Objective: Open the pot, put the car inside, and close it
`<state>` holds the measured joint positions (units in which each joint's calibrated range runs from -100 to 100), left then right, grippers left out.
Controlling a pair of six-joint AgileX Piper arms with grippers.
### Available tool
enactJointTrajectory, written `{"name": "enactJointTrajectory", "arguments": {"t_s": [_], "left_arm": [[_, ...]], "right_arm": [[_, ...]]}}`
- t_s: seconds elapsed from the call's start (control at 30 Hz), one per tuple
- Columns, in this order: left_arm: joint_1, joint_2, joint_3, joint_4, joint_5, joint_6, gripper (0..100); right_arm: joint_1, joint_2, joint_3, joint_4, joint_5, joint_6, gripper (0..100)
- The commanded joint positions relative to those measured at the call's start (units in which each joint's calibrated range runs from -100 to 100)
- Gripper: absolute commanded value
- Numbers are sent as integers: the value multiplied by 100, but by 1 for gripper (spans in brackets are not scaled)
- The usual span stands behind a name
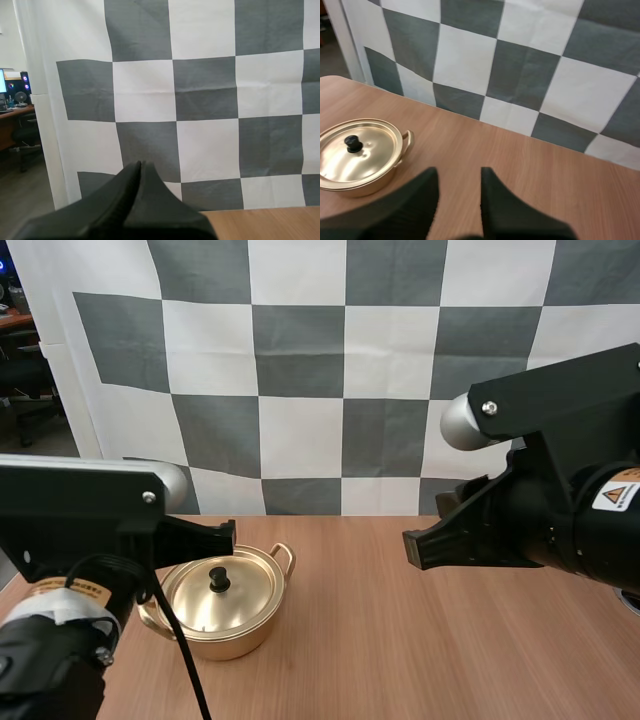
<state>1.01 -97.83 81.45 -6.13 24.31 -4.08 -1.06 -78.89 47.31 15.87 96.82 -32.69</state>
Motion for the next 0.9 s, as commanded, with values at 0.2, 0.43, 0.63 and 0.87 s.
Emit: {"name": "enactJointTrajectory", "arguments": {"t_s": [0.2,0.43,0.63,0.87], "left_arm": [[-9,-217,1568,-3,-1534,-9,0],[-9,-217,1855,-89,-724,-104,0],[-9,-217,1855,-89,594,-104,0],[-9,-217,1855,-89,594,-104,0]], "right_arm": [[2,-3,-11,-23,-147,102,0],[2,-3,35,-199,-750,102,0],[2,-3,550,-335,-1420,133,0],[2,-3,1373,-324,-2367,133,0]]}}
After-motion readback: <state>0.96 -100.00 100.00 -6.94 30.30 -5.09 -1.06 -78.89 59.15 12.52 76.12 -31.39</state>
